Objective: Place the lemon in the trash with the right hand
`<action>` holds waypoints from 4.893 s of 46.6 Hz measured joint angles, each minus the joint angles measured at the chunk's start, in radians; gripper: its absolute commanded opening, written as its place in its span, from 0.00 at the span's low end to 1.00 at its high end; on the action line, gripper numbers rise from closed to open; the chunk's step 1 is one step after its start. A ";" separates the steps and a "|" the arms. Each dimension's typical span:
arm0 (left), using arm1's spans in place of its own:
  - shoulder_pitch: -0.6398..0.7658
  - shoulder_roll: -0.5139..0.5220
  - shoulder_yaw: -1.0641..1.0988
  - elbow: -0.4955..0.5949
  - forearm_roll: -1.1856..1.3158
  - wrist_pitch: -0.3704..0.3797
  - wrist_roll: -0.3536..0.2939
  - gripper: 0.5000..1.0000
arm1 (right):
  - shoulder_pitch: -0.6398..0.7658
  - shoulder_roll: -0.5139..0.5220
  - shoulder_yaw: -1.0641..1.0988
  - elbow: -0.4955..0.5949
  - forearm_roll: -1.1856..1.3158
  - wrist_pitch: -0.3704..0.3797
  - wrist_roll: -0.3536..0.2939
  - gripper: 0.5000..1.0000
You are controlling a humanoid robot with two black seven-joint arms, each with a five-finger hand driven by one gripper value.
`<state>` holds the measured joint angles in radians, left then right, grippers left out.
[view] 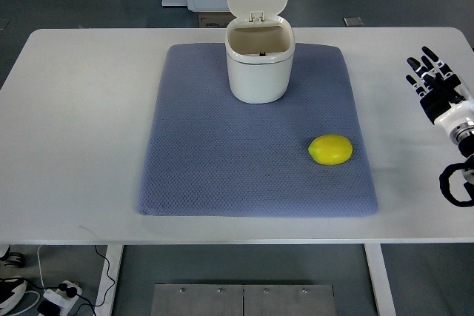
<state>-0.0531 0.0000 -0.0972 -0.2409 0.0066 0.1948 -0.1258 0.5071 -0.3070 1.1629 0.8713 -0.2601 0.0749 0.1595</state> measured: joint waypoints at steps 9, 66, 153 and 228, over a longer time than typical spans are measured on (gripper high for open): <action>0.001 0.000 0.000 0.000 0.000 0.000 0.000 1.00 | -0.002 0.000 0.000 0.000 0.001 0.000 0.000 1.00; 0.004 0.000 -0.003 0.000 -0.002 0.000 0.000 1.00 | 0.004 0.000 -0.002 0.000 0.001 0.000 0.000 1.00; 0.004 0.000 -0.002 0.000 -0.002 0.000 0.000 1.00 | -0.014 -0.111 -0.064 0.000 -0.011 0.294 0.016 1.00; 0.004 0.000 -0.002 0.000 -0.002 0.000 0.000 1.00 | -0.058 -0.190 -0.455 0.066 -0.008 0.529 0.255 0.99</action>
<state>-0.0491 0.0000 -0.0997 -0.2406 0.0042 0.1948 -0.1258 0.4489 -0.4969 0.7076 0.9370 -0.2684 0.6043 0.4143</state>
